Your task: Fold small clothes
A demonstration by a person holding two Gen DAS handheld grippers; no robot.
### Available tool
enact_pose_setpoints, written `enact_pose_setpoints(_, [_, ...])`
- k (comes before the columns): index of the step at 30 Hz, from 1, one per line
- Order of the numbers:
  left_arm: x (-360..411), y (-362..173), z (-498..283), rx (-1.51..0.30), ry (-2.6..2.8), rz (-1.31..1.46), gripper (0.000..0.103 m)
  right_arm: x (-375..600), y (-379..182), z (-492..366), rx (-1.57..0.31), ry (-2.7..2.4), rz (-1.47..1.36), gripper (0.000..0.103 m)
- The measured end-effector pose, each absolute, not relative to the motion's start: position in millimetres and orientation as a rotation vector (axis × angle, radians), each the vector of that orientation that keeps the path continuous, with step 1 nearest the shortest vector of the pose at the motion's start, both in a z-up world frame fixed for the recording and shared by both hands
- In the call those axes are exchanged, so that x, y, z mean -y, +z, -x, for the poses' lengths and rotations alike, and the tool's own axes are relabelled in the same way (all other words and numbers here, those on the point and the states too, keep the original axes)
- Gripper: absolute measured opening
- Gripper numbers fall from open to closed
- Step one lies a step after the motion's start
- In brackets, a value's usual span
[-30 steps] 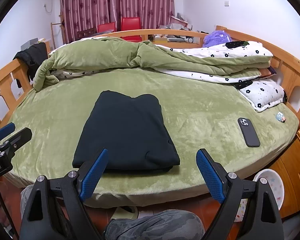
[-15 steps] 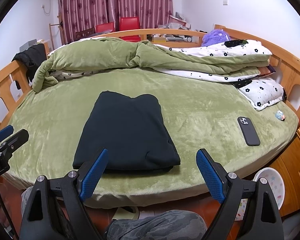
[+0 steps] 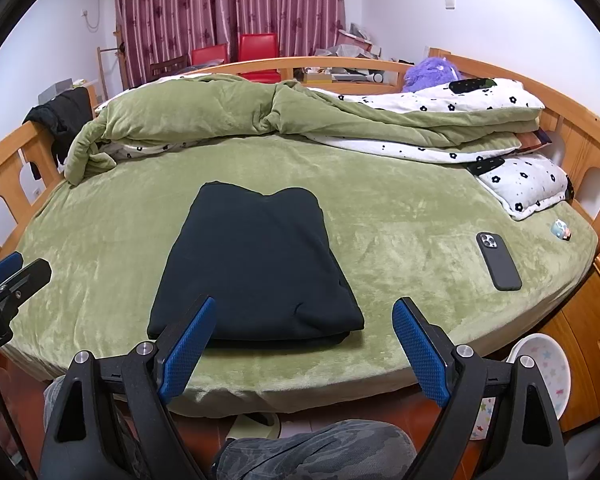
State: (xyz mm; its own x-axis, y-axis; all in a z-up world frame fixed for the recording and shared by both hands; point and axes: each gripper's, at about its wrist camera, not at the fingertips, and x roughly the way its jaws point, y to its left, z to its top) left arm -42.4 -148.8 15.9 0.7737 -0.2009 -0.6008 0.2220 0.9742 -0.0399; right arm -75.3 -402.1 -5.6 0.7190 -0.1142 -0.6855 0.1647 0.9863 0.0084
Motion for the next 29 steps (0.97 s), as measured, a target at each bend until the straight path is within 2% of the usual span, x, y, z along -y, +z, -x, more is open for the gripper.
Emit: enact_pose_setpoints(29, [144,18,43,-0.645,-0.233,-0.027,0.089,383,1,75,-0.745,-0.166,-0.063,0.088])
